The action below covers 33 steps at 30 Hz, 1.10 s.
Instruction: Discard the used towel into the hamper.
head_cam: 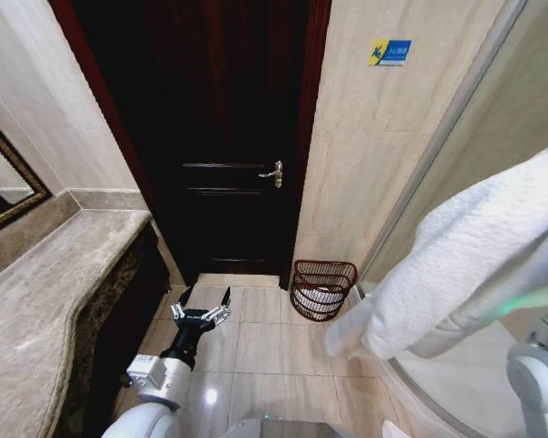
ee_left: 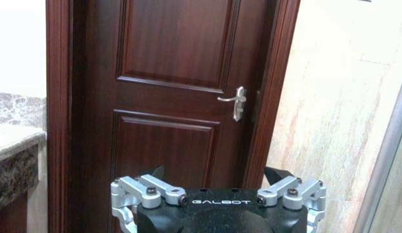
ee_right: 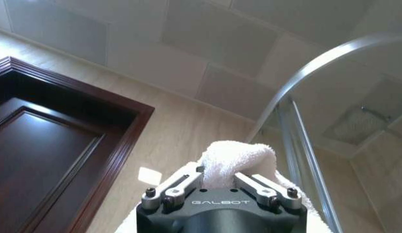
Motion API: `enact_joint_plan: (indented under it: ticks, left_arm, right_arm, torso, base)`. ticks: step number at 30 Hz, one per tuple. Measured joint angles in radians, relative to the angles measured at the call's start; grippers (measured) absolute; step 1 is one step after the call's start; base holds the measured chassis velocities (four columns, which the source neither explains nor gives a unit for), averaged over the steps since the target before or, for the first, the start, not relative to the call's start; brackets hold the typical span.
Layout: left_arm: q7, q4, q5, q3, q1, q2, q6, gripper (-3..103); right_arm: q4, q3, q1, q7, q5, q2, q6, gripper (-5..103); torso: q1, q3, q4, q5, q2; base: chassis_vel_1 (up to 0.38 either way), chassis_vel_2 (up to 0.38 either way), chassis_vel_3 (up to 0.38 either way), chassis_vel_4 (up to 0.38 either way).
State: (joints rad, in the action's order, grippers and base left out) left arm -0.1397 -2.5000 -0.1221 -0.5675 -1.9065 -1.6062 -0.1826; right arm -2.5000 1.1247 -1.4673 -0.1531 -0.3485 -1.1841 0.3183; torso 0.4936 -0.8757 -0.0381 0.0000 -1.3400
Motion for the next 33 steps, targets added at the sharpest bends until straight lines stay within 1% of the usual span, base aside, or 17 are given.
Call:
enact_joint_plan:
  ticks: [7, 12, 14, 19, 21, 22, 33]
  left_arm:
    - [0.000, 0.000, 0.000, 0.000, 0.000, 0.000, 0.000, 100]
    - [0.000, 0.000, 0.000, 0.000, 0.000, 0.000, 0.000, 100]
    - [0.000, 0.000, 0.000, 0.000, 0.000, 0.000, 0.000, 100]
    - [0.000, 0.000, 0.000, 0.000, 0.000, 0.000, 0.000, 100]
    - [0.000, 0.000, 0.000, 0.000, 0.000, 0.000, 0.000, 100]
    - [0.000, 0.000, 0.000, 0.000, 0.000, 0.000, 0.000, 100]
    - [0.000, 0.000, 0.000, 0.000, 0.000, 0.000, 0.000, 100]
  right_arm:
    - [0.000, -0.001, -0.004, 0.001, 0.000, -0.006, 0.002, 5]
    - [0.000, -0.007, -0.001, 0.001, 0.000, -0.001, 0.001, 5]
    - [0.000, -0.008, 0.000, 0.001, 0.000, -0.001, 0.001, 5]
    - [0.000, -0.007, 0.000, -0.002, -0.001, -0.001, 0.000, 5]
    - [0.000, -0.007, 0.000, -0.007, -0.006, 0.002, 0.002, 5]
    - [0.000, -0.008, 0.000, -0.012, -0.011, 0.002, 0.006, 5]
    - [0.000, -0.020, 0.003, -0.001, -0.021, 0.008, 0.025, 5]
  torso:
    - [0.000, 0.000, 0.0002, 0.0000, 0.000]
    - [0.000, 0.000, 0.0000, 0.0003, 0.000]
    - [0.000, 0.000, 0.0001, -0.0003, 0.000]
    - [0.001, 0.000, -0.0001, 0.0003, 0.001]
    - [0.000, 0.000, 0.0000, -0.0006, 0.001]
    - [0.000, 0.000, 0.0000, 0.0001, 0.001]
    - [-0.001, 0.001, 0.0002, 0.0000, 0.001]
  base:
    - [-0.040, 0.034, 0.024, -0.039]
    - [-0.132, 0.136, 0.153, -0.139]
    - [-0.165, 0.166, 0.190, -0.166]
    - [-0.160, 0.161, 0.159, -0.150]
    - [-0.150, 0.136, 0.140, -0.134]
    - [-0.104, 0.122, 0.083, -0.115]
    - [-0.016, 0.022, 0.020, -0.022]
